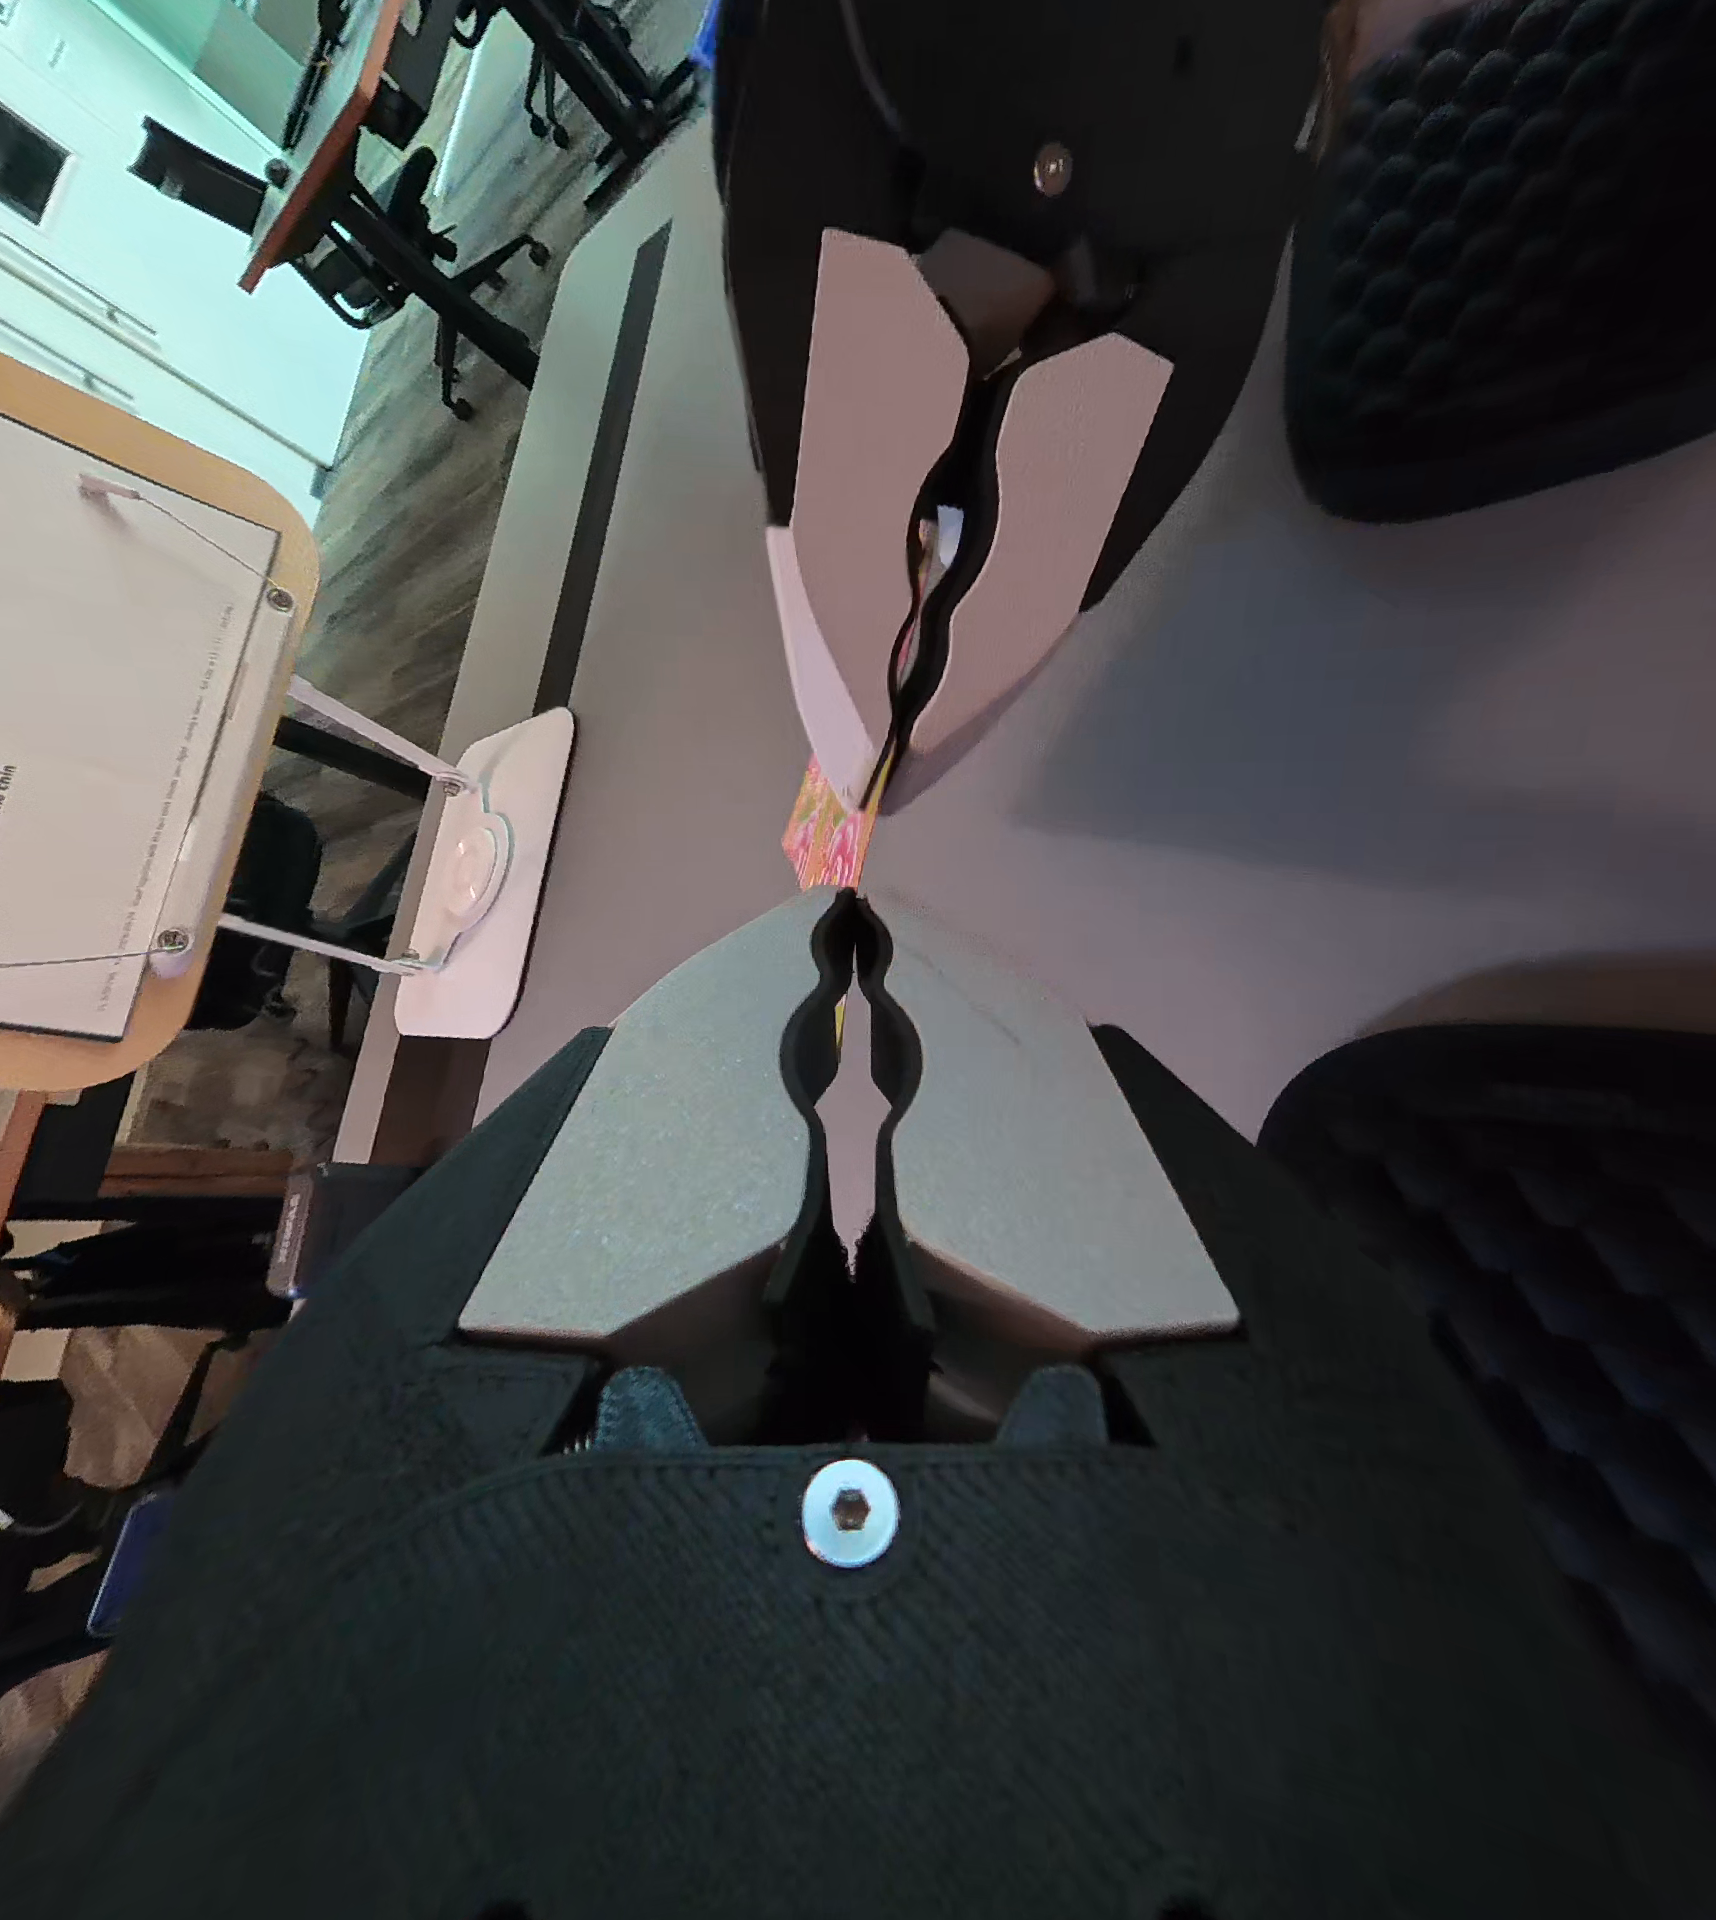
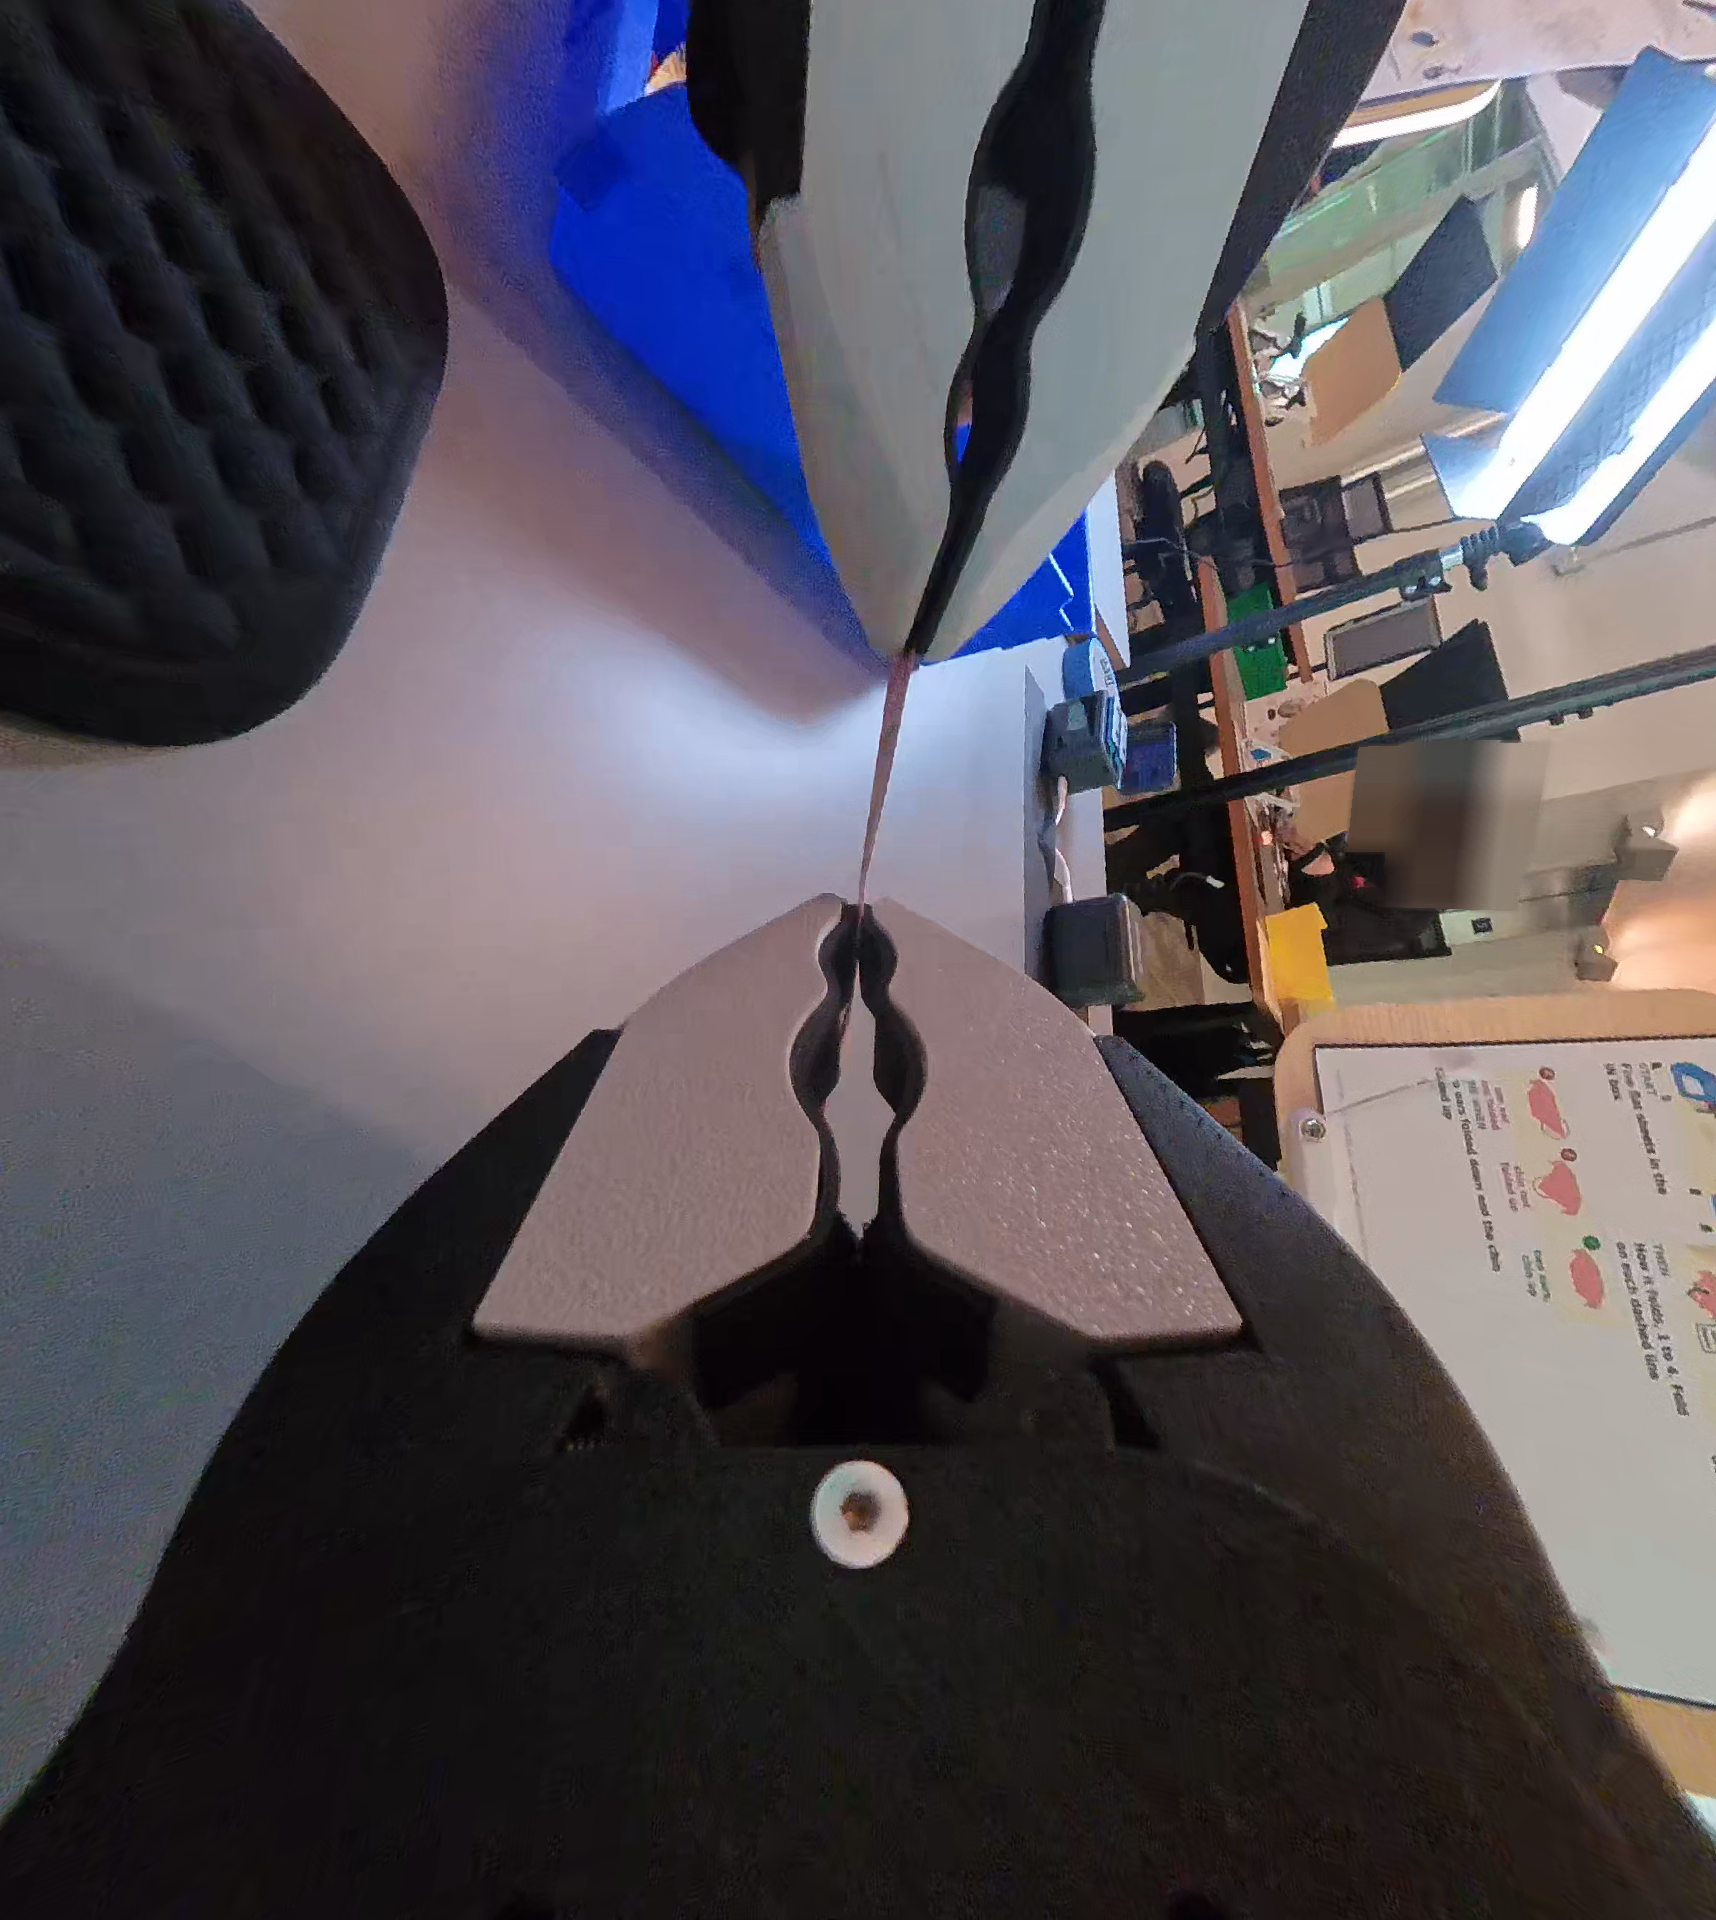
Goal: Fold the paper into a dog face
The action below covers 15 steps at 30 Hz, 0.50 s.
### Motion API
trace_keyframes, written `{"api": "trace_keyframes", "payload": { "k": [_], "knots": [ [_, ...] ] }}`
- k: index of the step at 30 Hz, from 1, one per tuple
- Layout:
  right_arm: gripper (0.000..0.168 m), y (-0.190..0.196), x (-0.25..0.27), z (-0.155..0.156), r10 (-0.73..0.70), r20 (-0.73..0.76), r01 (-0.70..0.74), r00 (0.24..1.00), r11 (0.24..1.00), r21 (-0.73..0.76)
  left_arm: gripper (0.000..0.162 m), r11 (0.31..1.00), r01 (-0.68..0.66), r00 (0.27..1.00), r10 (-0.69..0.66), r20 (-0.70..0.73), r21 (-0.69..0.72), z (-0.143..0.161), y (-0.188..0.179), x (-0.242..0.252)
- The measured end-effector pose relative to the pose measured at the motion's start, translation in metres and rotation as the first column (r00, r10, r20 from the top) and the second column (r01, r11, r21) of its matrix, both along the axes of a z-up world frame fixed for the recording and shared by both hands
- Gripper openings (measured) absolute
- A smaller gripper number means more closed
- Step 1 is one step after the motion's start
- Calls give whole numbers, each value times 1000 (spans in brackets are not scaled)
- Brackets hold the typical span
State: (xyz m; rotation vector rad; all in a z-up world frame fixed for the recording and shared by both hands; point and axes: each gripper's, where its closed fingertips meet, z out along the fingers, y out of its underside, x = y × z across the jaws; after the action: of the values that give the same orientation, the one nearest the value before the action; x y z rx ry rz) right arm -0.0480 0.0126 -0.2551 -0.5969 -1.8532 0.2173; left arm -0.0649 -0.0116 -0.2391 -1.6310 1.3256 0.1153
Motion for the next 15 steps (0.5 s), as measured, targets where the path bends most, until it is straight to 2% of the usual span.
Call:
{"api": "trace_keyframes", "payload": {
  "k": [13,15],
  "knots": [
    [1,27,42,-7,-34,-7,35,999,985,170,1,999,-9,999,7,-39,-34,10,-12,-23],
    [4,43,55,-19,-91,44,83,995,982,167,0,998,-46,997,44,-62,-37,9,-11,-33]
  ]
}}
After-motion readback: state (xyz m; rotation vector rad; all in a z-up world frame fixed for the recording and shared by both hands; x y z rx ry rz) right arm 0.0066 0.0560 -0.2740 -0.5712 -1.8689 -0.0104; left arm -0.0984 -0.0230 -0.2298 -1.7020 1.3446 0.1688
